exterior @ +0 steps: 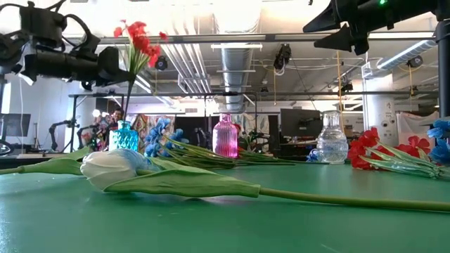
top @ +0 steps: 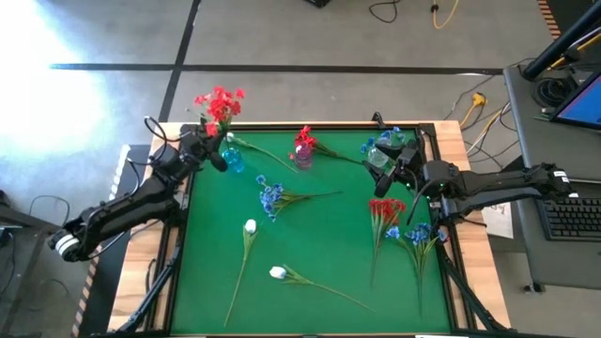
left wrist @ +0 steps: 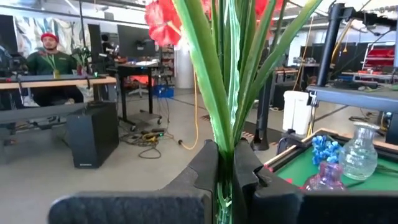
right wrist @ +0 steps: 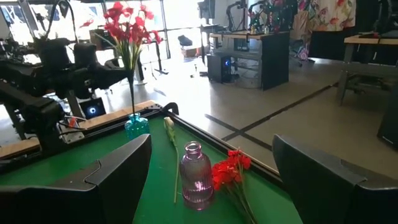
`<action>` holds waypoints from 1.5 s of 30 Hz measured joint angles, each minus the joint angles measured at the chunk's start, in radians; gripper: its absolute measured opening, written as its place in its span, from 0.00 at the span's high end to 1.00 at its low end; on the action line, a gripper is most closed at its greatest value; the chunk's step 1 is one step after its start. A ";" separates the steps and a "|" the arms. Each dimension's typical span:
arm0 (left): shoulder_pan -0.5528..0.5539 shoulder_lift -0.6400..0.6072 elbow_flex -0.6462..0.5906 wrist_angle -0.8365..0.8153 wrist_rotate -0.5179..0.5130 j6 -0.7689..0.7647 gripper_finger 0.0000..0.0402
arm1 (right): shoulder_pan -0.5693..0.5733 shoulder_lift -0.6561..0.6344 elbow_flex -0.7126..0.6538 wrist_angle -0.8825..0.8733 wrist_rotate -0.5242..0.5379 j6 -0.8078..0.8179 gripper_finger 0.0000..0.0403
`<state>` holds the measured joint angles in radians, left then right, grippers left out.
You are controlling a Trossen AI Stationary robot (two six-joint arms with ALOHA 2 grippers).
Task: Sort flowers into vase by color
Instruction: Put the left red flowers into the blue vase
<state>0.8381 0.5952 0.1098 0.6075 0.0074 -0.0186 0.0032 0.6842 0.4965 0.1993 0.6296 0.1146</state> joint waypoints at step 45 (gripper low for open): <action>0.000 -0.076 -0.094 -0.113 0.005 -0.136 0.51 | 0.000 0.000 0.001 0.000 0.000 0.005 0.19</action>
<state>0.8379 0.5195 0.0162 0.4942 0.0120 -0.1544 0.0032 0.6838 0.4973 0.1993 0.6293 0.1192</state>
